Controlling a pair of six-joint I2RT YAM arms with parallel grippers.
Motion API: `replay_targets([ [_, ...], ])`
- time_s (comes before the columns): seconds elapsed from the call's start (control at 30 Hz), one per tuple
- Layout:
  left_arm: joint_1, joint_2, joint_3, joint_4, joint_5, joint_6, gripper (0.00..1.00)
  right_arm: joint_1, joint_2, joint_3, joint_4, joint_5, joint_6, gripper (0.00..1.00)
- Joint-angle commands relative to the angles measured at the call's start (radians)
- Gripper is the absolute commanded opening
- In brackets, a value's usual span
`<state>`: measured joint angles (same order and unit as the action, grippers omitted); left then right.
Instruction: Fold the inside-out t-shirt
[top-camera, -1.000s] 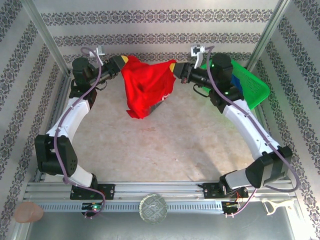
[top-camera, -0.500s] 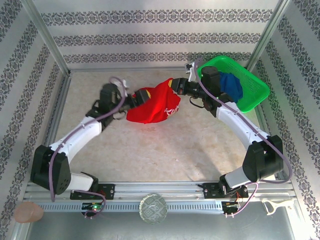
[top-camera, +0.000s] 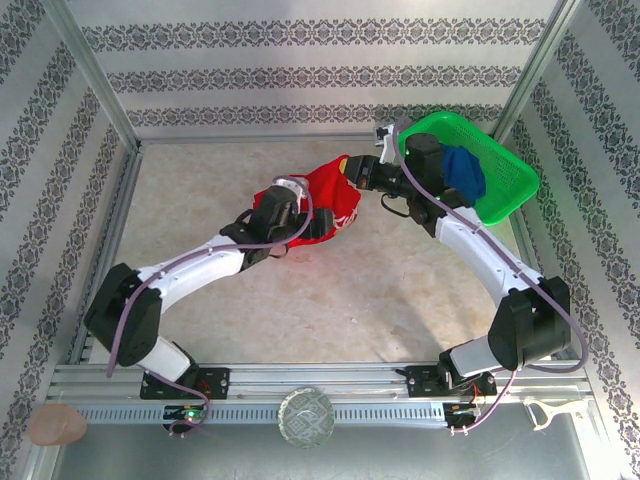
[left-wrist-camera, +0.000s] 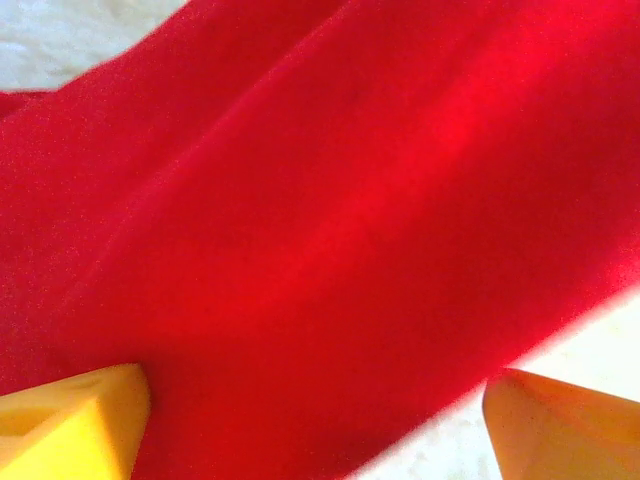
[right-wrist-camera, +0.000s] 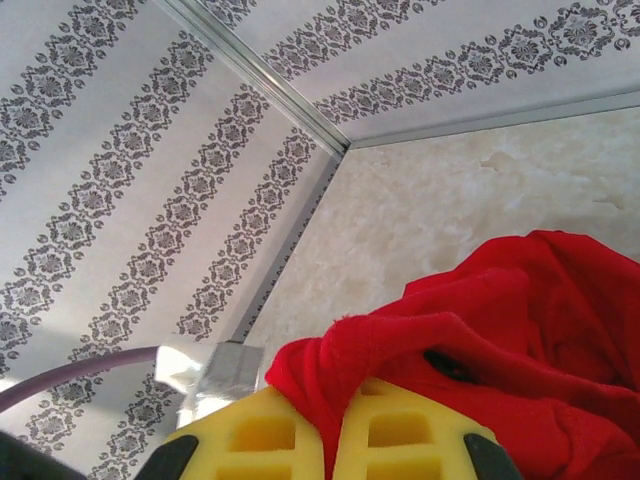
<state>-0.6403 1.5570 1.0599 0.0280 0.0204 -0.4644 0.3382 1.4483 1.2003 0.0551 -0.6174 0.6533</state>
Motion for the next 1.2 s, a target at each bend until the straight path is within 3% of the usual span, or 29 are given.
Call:
replay_targets([
  [0.0, 0.006, 0.048, 0.076, -0.021, -0.053, 0.096, 0.78, 0.002, -0.041, -0.023, 0.014, 0.013, -0.002, 0.0],
  [0.03, 0.013, 0.056, 0.091, -0.022, -0.048, 0.1, 0.73, 0.0, -0.043, -0.027, 0.012, 0.014, -0.003, 0.0],
  [0.1, 0.03, 0.066, 0.111, -0.016, -0.033, 0.101, 0.54, -0.009, -0.045, -0.037, 0.012, 0.017, -0.004, 0.0],
  [0.13, 0.036, 0.064, 0.111, -0.012, -0.025, 0.102, 0.51, -0.014, -0.047, -0.043, 0.011, 0.019, -0.003, 0.0],
  [0.2, 0.047, 0.054, 0.107, -0.007, -0.006, 0.107, 0.52, -0.024, -0.047, -0.05, 0.014, 0.018, -0.001, 0.0],
  [0.37, 0.071, 0.019, 0.043, 0.04, 0.053, 0.101, 0.74, -0.031, -0.037, -0.04, 0.018, 0.011, 0.0, 0.0],
  [0.47, 0.076, -0.001, 0.003, 0.066, 0.068, 0.093, 0.79, -0.031, -0.035, -0.033, 0.019, 0.008, 0.002, 0.0],
  [0.57, 0.077, 0.003, -0.006, 0.062, 0.074, 0.093, 0.77, -0.031, -0.037, -0.025, 0.017, 0.004, 0.003, 0.0],
  [0.63, 0.081, 0.006, -0.012, 0.078, 0.081, 0.088, 0.7, -0.031, -0.039, -0.022, 0.015, 0.004, 0.003, 0.0],
  [0.77, 0.087, 0.014, -0.009, 0.096, 0.104, 0.089, 0.46, -0.031, -0.042, -0.018, 0.012, 0.005, 0.004, 0.0],
  [0.8, 0.086, 0.011, -0.011, 0.101, 0.108, 0.09, 0.45, -0.031, -0.042, -0.018, 0.011, 0.006, 0.003, 0.0],
  [1.03, 0.091, 0.021, -0.012, 0.11, 0.117, 0.084, 0.43, -0.029, -0.037, -0.013, 0.014, 0.005, 0.008, 0.0],
  [1.1, 0.092, 0.048, 0.006, 0.109, 0.131, 0.08, 0.55, -0.026, -0.037, -0.011, 0.017, 0.004, 0.011, 0.0],
  [1.17, 0.092, 0.084, 0.033, 0.101, 0.15, 0.079, 0.59, -0.024, -0.04, -0.013, 0.015, 0.005, 0.012, 0.0],
])
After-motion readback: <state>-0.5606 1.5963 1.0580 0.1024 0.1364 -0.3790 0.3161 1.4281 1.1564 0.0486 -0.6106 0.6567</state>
